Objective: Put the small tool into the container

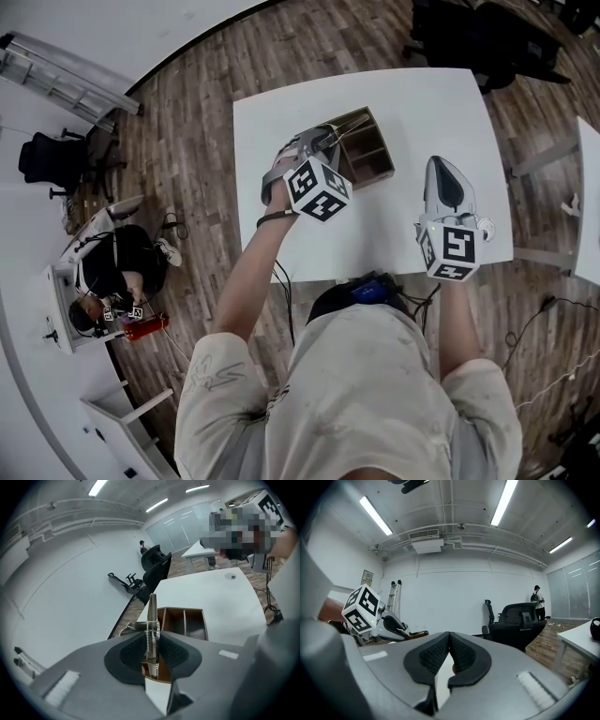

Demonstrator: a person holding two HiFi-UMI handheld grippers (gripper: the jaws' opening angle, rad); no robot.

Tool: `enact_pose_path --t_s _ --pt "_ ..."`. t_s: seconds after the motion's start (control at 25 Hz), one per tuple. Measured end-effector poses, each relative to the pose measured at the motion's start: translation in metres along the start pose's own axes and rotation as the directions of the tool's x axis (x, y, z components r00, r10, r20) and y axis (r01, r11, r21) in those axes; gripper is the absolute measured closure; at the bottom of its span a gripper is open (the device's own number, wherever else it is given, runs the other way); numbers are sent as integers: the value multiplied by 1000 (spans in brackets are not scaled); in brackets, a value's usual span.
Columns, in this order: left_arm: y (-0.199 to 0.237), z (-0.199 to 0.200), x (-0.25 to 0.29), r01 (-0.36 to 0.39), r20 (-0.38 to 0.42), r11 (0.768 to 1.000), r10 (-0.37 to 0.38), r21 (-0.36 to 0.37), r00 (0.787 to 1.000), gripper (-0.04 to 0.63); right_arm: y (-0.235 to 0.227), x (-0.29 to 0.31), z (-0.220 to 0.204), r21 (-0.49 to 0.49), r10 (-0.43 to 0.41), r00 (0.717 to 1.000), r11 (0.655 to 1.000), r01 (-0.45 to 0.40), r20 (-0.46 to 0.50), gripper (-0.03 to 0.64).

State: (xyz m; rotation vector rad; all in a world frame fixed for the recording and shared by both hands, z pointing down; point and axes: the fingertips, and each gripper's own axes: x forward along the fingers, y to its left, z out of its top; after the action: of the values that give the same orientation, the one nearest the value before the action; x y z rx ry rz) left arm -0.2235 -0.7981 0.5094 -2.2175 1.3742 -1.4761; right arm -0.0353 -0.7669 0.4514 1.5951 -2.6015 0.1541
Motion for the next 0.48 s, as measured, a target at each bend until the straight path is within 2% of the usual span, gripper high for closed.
enact_pose_path --t_s 0.24,0.48 --pt "-9 3 18 59 -99 997 -54 53 994 489 -3 -1 -5 5 -10 1000 1000 10 -6 612" --pt "-10 12 19 39 -124 995 -27 95 992 489 -8 -4 -12 13 -19 1000 1000 19 -6 612"
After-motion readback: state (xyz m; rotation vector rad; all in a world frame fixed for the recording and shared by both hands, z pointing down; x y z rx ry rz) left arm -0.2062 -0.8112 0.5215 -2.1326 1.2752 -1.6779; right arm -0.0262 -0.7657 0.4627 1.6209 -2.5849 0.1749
